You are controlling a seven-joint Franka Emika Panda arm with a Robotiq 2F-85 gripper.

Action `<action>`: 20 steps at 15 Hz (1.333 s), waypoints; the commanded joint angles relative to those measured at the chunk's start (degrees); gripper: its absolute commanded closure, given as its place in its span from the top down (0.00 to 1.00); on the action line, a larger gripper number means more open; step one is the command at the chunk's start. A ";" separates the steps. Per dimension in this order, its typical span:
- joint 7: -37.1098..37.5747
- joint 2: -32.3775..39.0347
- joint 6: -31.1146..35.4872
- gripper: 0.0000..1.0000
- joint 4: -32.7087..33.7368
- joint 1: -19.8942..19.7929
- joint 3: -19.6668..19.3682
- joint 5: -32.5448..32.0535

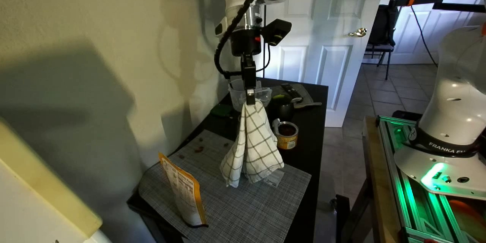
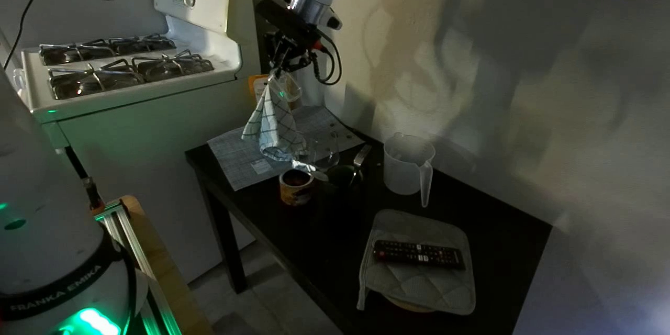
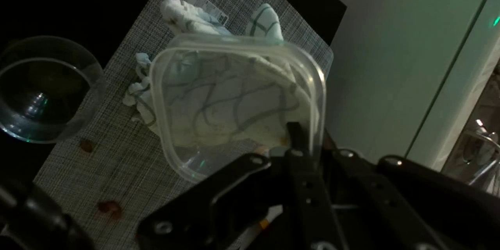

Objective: Put the white towel on the grey towel

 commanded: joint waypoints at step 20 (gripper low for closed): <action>56.23 13.42 29.53 0.86 -1.13 7.49 4.94 -19.80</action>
